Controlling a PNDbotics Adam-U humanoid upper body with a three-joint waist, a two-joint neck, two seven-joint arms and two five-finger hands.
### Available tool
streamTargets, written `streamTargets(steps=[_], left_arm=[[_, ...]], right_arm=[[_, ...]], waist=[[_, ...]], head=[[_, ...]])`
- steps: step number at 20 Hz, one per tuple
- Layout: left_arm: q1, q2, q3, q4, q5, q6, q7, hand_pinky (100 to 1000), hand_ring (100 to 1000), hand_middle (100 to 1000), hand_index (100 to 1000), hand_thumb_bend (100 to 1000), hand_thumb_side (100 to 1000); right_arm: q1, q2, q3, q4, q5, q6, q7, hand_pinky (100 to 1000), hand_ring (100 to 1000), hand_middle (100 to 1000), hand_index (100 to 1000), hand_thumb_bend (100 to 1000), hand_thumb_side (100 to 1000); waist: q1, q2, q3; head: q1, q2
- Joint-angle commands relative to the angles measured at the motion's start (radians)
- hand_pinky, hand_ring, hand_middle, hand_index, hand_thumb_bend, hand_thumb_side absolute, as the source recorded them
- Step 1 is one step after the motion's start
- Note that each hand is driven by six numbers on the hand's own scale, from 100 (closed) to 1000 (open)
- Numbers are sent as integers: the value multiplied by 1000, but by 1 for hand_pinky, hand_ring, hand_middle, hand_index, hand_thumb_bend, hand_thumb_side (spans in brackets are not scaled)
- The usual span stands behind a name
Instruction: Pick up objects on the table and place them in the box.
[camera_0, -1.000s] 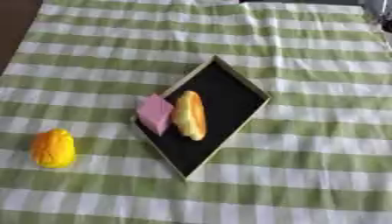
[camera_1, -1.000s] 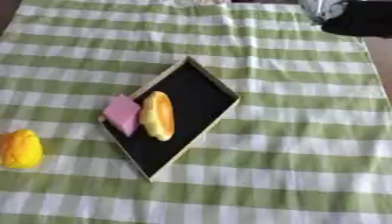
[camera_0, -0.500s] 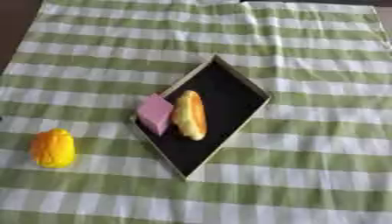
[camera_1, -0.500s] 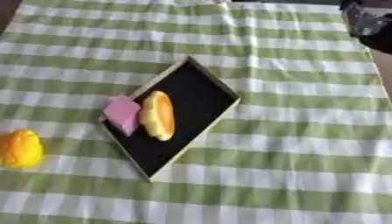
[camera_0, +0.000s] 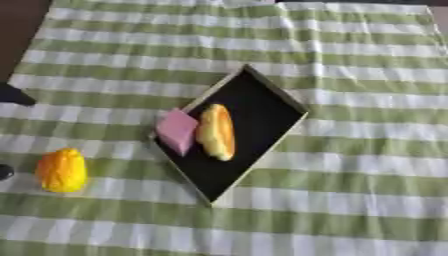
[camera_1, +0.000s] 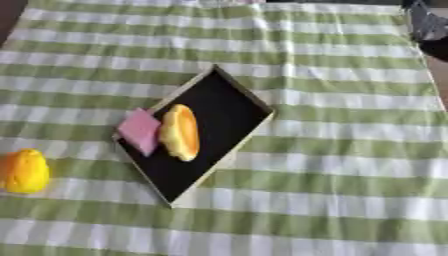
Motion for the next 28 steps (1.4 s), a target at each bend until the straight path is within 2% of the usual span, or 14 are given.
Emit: streamTargets(steps=[1,4,6,7,8,12,15,17,18,20,23,28], left_arm=[[-7,35,-7,-28,37,16,-47,835,914,809,916,492,149],[6,38,-16,-51,30,36,-68,840,915,810,916,515,172],[14,39,-21,-55,2,56,-72,850,917,815,916,558,157],[14,36,-21,-52,-16,67,-67,853,914,813,912,601,101],[12,31,-24,-44,-37,81,-58,852,913,811,912,606,100],[-9,-6,-63,-6,-76,121,-32,838,905,803,908,574,100],[-35,-31,-98,15,-69,129,-57,835,908,808,909,541,106],[-50,-45,-113,30,-67,133,-82,838,910,812,909,549,116],[-55,-50,-120,41,-71,137,-93,839,911,814,909,584,100],[-62,-56,-132,62,-82,141,-110,842,911,817,909,568,133],[-65,-60,-142,82,-110,139,-123,852,913,820,907,609,108],[-75,-74,-156,110,-136,142,-116,846,906,807,898,558,100]], right_arm=[[-12,-15,-10,-15,-5,12,-1,873,906,667,790,100,256],[-13,-10,-9,-15,-9,22,-1,873,906,664,788,100,292],[-11,-5,-8,-15,-11,28,0,872,905,662,786,100,331],[-9,-2,-7,-15,-12,30,1,873,904,658,785,100,364],[-8,1,-6,-15,-13,32,2,873,904,657,784,100,372],[-6,13,-2,-15,-19,39,7,873,903,653,782,100,393],[-9,19,-2,-15,-26,42,7,873,903,650,781,100,408],[-10,23,-1,-15,-29,45,7,873,903,648,780,100,424],[-10,25,0,-15,-31,47,8,873,903,647,779,100,413],[-11,28,1,-15,-36,51,10,874,903,646,778,100,444],[-10,33,0,-15,-40,55,11,874,902,643,777,100,466],[-5,41,2,-15,-51,68,21,874,902,637,774,100,470]], waist=[[6,-23,1],[8,-23,3],[10,-24,3],[10,-24,3],[11,-25,3],[15,-26,0],[18,-25,-5],[21,-24,-8],[22,-24,-9],[24,-22,-11],[26,-20,-15],[30,-19,-16]], head=[[5,0],[6,0],[7,0],[9,1],[11,1],[20,2],[24,2],[25,3],[25,3],[27,2],[28,3],[31,3]])
